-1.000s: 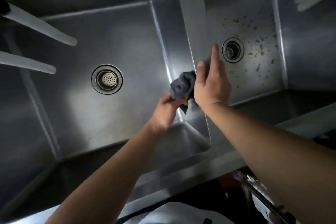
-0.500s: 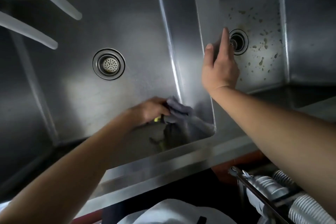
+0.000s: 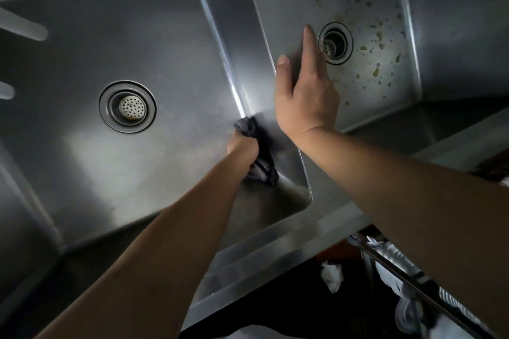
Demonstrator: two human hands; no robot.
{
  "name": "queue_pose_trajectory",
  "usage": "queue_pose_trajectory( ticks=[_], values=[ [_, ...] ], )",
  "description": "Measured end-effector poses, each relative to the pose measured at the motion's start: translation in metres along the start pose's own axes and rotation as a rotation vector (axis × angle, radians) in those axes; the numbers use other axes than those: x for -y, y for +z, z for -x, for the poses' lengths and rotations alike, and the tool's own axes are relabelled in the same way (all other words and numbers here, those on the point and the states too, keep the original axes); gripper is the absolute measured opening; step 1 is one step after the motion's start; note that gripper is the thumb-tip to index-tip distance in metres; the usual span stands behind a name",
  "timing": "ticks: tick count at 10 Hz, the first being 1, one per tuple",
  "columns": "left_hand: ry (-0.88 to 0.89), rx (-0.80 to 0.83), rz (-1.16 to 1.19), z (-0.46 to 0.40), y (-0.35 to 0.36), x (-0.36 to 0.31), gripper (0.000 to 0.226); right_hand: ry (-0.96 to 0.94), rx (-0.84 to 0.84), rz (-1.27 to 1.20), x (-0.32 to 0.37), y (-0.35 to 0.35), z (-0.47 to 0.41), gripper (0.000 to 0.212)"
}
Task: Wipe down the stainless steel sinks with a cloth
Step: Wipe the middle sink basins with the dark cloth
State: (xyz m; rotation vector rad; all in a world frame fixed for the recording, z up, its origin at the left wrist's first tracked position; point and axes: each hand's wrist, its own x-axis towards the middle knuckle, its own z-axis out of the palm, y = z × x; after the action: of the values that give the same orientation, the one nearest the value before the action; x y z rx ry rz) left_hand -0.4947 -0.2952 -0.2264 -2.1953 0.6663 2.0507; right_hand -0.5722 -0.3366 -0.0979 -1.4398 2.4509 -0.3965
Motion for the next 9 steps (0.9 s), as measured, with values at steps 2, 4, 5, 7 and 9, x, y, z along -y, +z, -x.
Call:
queue_pose_trajectory(
  ticks=[2, 4, 5, 7, 9],
  values=[
    [0.230, 0.160, -0.729, 0.017, 0.009, 0.030, 0.048, 0.001, 0.019, 0.019, 0.001, -0.002, 0.000, 0.062],
    [0.106, 0.218, 0.052, 0.039, -0.008, 0.016, 0.047, -0.026, 0.006, 0.030, 0.000, -0.001, 0.000, 0.062],
    [0.191, 0.301, 0.085, 0.072, -0.015, 0.013, 0.048, -0.031, 0.013, 0.008, -0.001, -0.001, -0.001, 0.062],
    [0.345, 0.391, 0.222, 0.142, -0.040, 0.009, 0.032, 0.040, 0.074, -0.050, -0.001, -0.004, -0.001, 0.063],
    [0.382, 0.440, 0.482, 0.199, -0.069, 0.015, 0.019, 0.177, 0.339, -0.491, -0.008, -0.057, -0.008, 0.059]
  ],
)
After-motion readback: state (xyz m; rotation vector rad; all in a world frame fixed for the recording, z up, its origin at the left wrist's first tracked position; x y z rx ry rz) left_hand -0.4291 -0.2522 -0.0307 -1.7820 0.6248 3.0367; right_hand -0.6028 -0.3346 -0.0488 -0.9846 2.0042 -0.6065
